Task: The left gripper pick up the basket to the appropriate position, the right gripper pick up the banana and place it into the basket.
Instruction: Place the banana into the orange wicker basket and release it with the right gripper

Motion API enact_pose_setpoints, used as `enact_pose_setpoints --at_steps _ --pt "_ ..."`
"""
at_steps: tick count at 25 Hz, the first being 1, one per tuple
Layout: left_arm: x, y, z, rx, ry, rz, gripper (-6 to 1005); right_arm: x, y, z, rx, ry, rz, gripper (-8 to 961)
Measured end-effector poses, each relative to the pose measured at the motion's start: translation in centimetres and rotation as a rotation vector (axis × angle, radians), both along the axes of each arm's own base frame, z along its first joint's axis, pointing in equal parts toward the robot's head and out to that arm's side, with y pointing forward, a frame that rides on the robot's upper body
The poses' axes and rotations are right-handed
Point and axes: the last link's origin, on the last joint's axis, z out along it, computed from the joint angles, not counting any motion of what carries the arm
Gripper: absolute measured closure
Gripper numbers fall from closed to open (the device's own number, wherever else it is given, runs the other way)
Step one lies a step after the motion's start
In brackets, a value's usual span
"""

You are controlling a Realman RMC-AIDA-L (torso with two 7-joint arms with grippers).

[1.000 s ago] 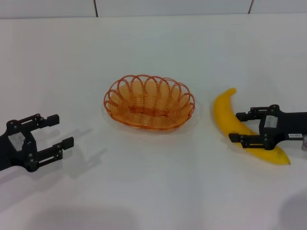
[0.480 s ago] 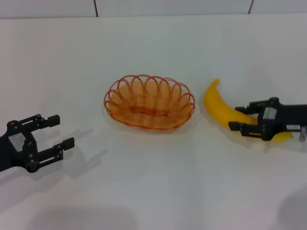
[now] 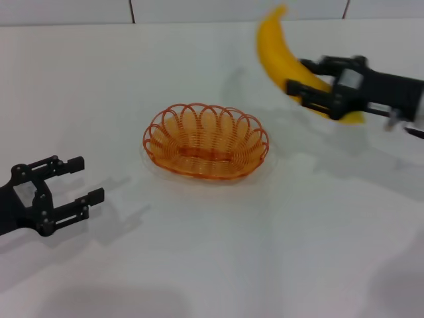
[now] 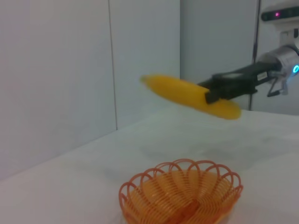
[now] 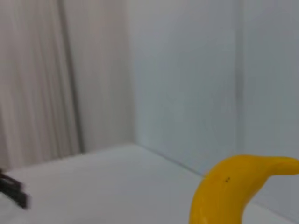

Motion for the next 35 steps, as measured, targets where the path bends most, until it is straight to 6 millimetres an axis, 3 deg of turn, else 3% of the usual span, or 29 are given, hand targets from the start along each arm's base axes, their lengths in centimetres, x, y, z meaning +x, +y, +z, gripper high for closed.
enact_pose_setpoints --at_steps 4,7,15,22,35 --pt "0.2 0.2 -0.1 -0.001 -0.002 -0.003 320 -3.4 0.4 -3.1 -0.062 0.011 0.161 478" --pt "0.5 0.4 -0.4 -0.010 -0.015 -0.008 320 -4.8 0.4 -4.9 -0.100 -0.016 0.238 478" --pt "1.2 1.1 -0.7 -0.019 -0.027 -0.023 320 -4.8 0.2 -8.0 -0.179 -0.146 0.254 477" --pt "1.3 1.1 -0.8 -0.019 -0.029 -0.023 321 -5.0 0.9 -9.5 -0.171 -0.194 0.215 458" --pt "1.0 0.9 -0.8 -0.017 -0.024 -0.014 320 -5.6 0.8 -9.4 -0.202 -0.153 0.207 371"
